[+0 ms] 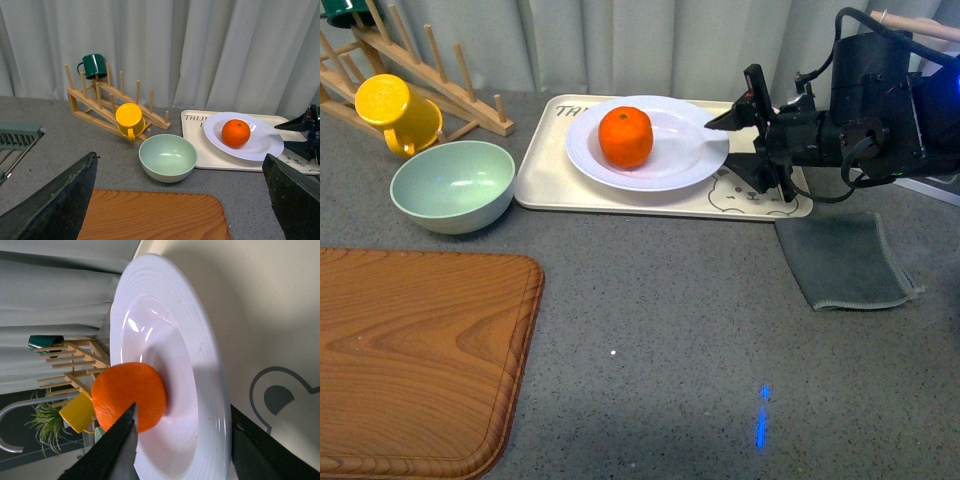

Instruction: Place orange and plate with both arms

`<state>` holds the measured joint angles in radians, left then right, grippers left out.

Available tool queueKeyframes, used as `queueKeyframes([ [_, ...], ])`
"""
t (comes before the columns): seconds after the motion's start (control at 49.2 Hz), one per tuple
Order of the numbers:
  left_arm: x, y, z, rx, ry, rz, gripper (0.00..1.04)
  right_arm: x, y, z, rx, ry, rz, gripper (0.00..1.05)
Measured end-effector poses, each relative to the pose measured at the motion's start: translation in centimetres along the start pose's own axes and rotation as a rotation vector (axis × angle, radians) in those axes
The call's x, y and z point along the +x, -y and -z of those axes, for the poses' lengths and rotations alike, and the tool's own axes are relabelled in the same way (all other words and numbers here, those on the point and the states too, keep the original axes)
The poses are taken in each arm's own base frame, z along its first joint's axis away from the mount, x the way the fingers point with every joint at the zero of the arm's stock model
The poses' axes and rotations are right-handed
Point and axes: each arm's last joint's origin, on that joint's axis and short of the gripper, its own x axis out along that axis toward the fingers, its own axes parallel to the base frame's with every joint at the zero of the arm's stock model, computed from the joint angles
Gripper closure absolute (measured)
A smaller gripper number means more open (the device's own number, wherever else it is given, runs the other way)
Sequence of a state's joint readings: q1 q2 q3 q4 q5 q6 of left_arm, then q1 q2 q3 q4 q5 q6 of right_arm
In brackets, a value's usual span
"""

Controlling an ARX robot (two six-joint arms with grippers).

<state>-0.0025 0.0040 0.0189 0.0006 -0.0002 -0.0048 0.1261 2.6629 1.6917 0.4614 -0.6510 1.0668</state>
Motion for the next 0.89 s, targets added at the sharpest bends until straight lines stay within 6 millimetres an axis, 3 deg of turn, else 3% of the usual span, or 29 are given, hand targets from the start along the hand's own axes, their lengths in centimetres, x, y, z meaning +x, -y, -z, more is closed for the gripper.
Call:
queueKeyframes([
  [0.305,0.0,0.0,0.0,0.0,0.0,0.0,0.06,-3.5,-2.2,0.0,-0.053,0.057,0.014,0.07],
  [0.467,0.0,0.0,0.0,0.0,0.0,0.0,0.06,-5.9,-3.7,1.1,-0.147,0.09,0.05,0.09],
  [0.731,0.0,0.0,0.0,0.0,0.0,0.0,0.06,-9.6,-5.8,5.1,-0.35,0.154,0.208,0.09],
  [0.893,0.0,0.0,0.0,0.0,0.0,0.0,0.06,-14.8,-7.2,9.0,-0.563,0.252,0.352,0.09],
])
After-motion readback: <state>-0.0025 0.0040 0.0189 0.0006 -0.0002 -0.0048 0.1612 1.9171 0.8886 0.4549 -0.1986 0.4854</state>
